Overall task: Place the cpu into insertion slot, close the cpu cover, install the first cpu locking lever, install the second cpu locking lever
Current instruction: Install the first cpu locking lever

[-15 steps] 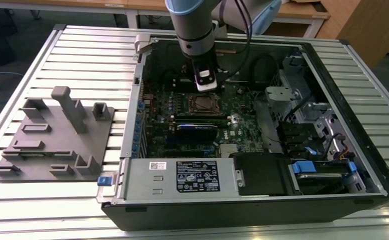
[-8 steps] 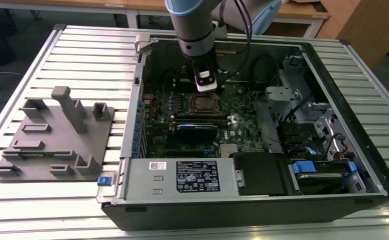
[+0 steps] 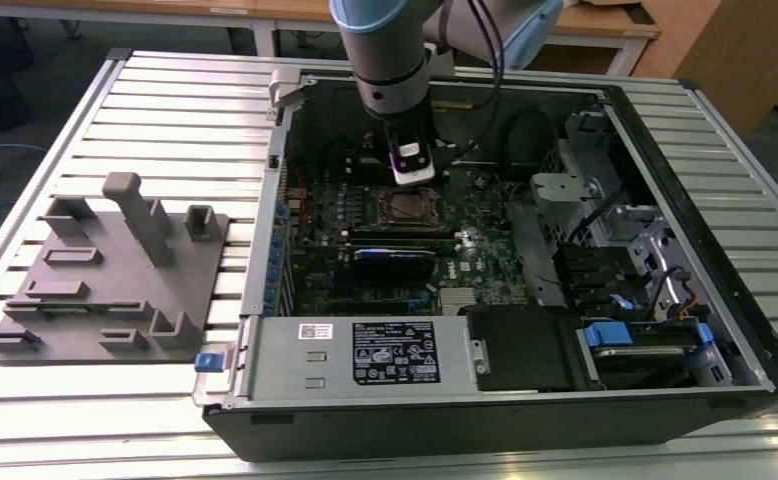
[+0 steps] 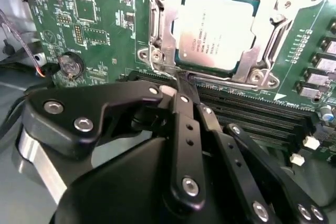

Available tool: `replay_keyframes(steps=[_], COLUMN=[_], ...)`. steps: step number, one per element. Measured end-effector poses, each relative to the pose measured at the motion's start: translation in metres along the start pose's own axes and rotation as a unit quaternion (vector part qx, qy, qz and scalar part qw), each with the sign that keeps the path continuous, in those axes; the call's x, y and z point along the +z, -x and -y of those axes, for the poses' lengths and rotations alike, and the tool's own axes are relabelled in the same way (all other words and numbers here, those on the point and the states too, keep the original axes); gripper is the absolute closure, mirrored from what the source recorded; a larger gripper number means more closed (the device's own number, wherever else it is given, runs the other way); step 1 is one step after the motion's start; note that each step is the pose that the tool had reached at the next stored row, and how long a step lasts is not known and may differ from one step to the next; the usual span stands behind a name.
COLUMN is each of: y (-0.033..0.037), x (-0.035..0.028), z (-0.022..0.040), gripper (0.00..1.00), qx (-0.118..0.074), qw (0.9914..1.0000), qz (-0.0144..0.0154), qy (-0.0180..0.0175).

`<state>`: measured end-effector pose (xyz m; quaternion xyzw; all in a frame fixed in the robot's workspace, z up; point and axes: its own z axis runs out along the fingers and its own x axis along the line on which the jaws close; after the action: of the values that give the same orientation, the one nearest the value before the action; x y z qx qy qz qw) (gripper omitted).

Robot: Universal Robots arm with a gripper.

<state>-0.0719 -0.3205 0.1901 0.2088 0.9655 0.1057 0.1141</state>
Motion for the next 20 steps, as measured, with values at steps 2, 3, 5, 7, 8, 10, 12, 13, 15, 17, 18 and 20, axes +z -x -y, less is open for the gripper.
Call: replay_keyframes(steps=[2, 3, 5, 7, 8, 10, 12, 13, 15, 17, 18, 20], y=[-0.0001, -0.0002, -0.0003, -0.0003, -0.0002, 0.0, 0.0006, 0.0009, 0.0015, 0.0021, 0.0024, 0.0031], x=[0.0012, 0.0016, 0.0018, 0.0018, 0.0019, 0.0018, 0.0012, 0.0005, -0.0019, -0.0041, -0.0057, -0.0096], z=[0.0001, 0.0003, 0.0005, 0.0004, 0.0002, -0.0002, -0.0009, -0.0013, -0.0019, -0.0026, -0.003, -0.004], gripper=[0.89, 0.89, 0.89, 0.89, 0.89, 0.89, 0.89, 0.89, 0.89, 0.89, 0.89, 0.89], qx=[0.0, 0.0, 0.0, 0.0, 0.0, 0.0, 0.0, 0.0, 0.0, 0.0, 0.0, 0.0], qw=[1.0, 1.0, 1.0, 1.0, 1.0, 1.0, 1.0, 1.0, 1.0, 1.0, 1.0, 1.0], qz=[0.0003, 0.0002, 0.0001, 0.0001, 0.0001, 0.0001, 0.0, -0.0001, -0.0004, -0.0008, -0.0009, -0.0011], qy=[0.0004, 0.0004, 0.0001, -0.0001, -0.0001, 0.0, 0.0002, 0.0003, -0.0002, -0.0003, -0.0004, -0.0005])
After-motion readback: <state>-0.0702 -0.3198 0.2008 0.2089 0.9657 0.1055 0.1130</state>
